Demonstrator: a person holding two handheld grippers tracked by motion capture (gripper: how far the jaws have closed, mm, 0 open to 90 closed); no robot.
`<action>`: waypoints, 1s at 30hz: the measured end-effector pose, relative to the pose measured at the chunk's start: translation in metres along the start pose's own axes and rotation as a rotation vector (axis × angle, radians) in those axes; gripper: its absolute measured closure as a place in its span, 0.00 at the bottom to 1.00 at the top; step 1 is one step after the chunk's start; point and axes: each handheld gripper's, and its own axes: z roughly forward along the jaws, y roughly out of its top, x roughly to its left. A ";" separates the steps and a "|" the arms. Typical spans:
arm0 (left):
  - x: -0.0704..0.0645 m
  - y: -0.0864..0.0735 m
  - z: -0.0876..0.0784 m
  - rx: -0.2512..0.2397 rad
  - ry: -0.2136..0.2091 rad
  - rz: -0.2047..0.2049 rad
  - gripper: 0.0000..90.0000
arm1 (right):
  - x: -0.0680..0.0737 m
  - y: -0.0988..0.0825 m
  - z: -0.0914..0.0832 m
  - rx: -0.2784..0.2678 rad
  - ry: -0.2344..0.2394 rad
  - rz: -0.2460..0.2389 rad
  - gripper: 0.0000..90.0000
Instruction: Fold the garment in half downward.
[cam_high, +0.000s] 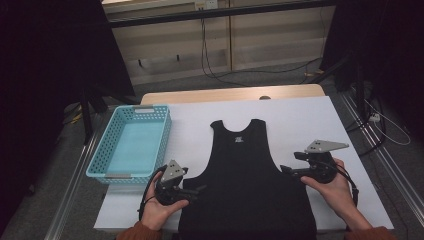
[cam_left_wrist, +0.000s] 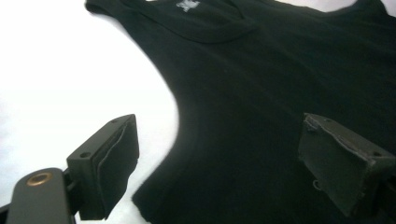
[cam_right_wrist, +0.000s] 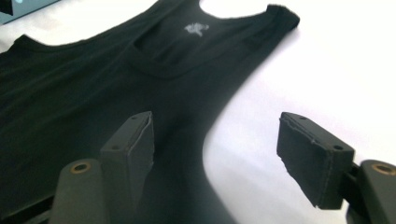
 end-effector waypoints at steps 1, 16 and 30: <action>-0.001 0.000 -0.001 0.002 0.004 0.004 0.15 | 0.001 -0.003 -0.003 0.005 0.003 0.004 0.30; -0.028 -0.011 -0.009 0.114 -0.087 0.047 0.46 | 0.033 -0.040 -0.025 0.162 0.104 -0.058 0.44; -0.027 -0.023 -0.004 0.207 -0.062 0.088 0.56 | 0.037 -0.049 -0.021 0.282 0.017 -0.141 0.50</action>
